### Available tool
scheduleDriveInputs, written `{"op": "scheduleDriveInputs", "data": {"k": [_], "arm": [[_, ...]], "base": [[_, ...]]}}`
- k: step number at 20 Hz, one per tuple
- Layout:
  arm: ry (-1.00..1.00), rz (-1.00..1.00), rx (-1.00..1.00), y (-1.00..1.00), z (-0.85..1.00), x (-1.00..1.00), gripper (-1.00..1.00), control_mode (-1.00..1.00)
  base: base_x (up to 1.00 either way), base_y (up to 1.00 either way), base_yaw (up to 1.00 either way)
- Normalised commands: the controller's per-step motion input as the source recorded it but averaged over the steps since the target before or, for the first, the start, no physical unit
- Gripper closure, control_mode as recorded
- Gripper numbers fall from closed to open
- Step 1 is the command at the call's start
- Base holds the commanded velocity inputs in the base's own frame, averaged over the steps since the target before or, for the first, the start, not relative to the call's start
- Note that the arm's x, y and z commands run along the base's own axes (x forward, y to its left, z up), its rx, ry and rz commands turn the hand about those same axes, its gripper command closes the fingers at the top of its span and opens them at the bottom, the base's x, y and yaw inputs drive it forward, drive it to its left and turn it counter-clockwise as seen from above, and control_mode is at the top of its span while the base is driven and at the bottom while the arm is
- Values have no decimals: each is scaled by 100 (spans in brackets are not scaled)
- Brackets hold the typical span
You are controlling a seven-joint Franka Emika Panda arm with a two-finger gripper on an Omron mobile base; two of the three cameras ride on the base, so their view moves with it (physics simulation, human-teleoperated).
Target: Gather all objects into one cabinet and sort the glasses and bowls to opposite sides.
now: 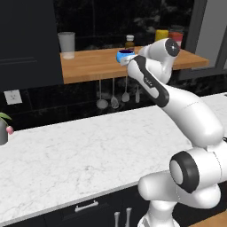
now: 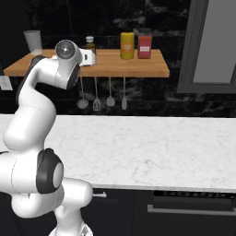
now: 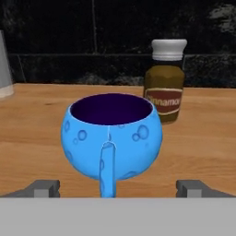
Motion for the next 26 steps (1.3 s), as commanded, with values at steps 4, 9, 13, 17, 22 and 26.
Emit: {"op": "scheduleDriveInputs", "data": {"k": [4, 9, 13, 17, 22, 26], "arm": [[0, 0, 1, 0, 0, 14, -100, -100], [0, 0, 0, 2, -2, 10, 100, -100], [0, 0, 2, 0, 0, 0, 100, -100], [0, 0, 2, 0, 0, 0, 100, -100], [0, 0, 4, 0, 0, 0, 100, -100], [0, 0, 6, 0, 13, -1, 100, -100]], "base": [[0, 0, 0], [0, 0, 0], [0, 0, 0], [0, 0, 0], [0, 0, 0], [0, 0, 0]]}}
